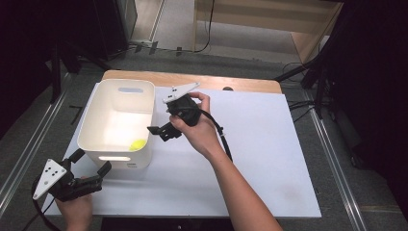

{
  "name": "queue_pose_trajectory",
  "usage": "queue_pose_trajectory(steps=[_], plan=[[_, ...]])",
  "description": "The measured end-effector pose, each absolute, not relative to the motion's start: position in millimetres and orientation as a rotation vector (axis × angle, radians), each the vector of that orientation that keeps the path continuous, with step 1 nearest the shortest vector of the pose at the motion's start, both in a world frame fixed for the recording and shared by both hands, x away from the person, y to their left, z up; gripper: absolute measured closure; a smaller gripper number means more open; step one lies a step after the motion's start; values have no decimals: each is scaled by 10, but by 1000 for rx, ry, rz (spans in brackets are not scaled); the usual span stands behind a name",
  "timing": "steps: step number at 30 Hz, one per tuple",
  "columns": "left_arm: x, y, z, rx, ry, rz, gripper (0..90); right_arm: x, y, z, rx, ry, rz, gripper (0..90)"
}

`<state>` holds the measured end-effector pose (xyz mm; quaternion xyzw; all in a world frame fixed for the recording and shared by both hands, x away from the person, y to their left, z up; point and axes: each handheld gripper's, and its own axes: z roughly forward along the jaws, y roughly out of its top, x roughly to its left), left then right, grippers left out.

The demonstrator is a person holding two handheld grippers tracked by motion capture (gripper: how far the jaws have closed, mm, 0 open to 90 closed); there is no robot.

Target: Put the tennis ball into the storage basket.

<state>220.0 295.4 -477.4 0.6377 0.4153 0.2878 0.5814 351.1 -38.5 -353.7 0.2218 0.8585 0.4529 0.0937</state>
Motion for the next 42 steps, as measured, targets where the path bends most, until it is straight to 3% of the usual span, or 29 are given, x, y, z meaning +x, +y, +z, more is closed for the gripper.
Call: queue_pose_trajectory(steps=[42], plan=[[2174,2891,-4793,1515,986,734,0,3170,-1824,-4068,927,2385,1328,0]])
